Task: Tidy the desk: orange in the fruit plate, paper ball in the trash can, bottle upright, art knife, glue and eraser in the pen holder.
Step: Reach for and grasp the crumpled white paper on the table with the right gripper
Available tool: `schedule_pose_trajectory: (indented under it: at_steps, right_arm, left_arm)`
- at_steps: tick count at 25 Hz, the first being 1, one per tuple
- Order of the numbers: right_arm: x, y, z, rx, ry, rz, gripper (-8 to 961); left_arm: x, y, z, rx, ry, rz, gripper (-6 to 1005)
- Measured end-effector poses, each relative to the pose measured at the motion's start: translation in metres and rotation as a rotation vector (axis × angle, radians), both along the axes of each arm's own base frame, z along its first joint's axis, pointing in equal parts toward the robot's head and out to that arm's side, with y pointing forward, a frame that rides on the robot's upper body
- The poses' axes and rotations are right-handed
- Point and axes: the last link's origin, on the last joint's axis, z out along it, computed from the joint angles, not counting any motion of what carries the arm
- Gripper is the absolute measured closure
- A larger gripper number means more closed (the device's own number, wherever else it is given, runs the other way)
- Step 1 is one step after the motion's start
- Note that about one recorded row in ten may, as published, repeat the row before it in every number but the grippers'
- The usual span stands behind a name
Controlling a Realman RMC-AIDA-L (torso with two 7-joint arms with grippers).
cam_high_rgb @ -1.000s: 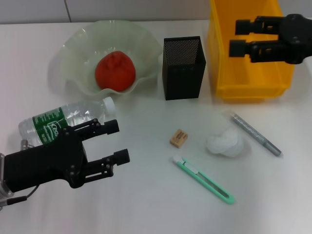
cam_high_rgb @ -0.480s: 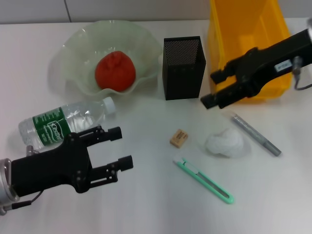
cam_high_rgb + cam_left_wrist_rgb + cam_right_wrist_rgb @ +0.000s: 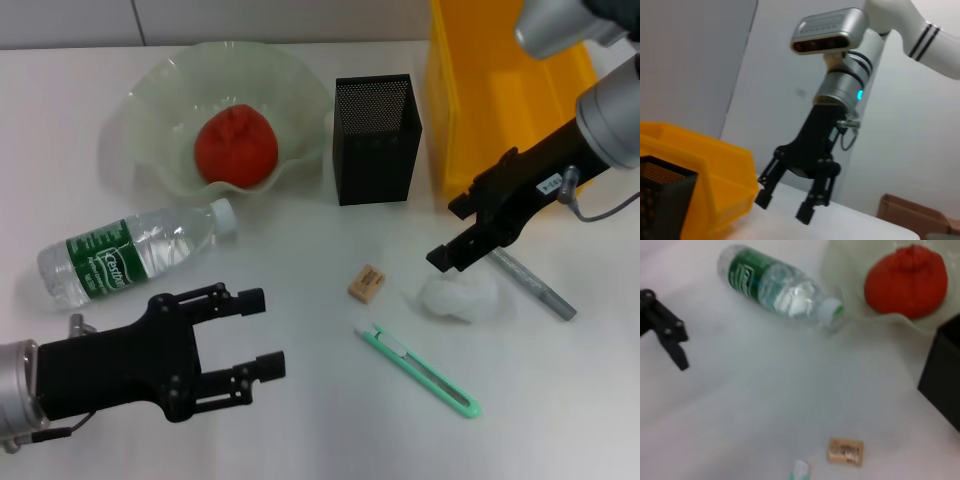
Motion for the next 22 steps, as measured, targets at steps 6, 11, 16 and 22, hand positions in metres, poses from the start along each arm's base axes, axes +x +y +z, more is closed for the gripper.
schedule_pose_trajectory:
  at_steps: [6, 11, 16, 22]
  right_arm:
    - [0.008, 0.003, -0.008, -0.004, -0.053, -0.026, 145]
    - [0.012, 0.004, -0.019, -0.003, -0.104, -0.024, 146]
    - [0.014, 0.004, -0.024, -0.011, -0.118, -0.026, 146]
    - [0.017, 0.001, -0.031, -0.039, -0.135, -0.029, 146]
  left_arm:
    - [0.007, 0.001, -0.007, -0.039, 0.018, -0.052, 265]
    - [0.01, 0.004, -0.01, -0.05, 0.029, -0.067, 265]
    - [0.009, 0.006, -0.01, -0.042, 0.035, -0.061, 265]
    - [0.009, 0.007, -0.01, -0.037, 0.037, -0.058, 266]
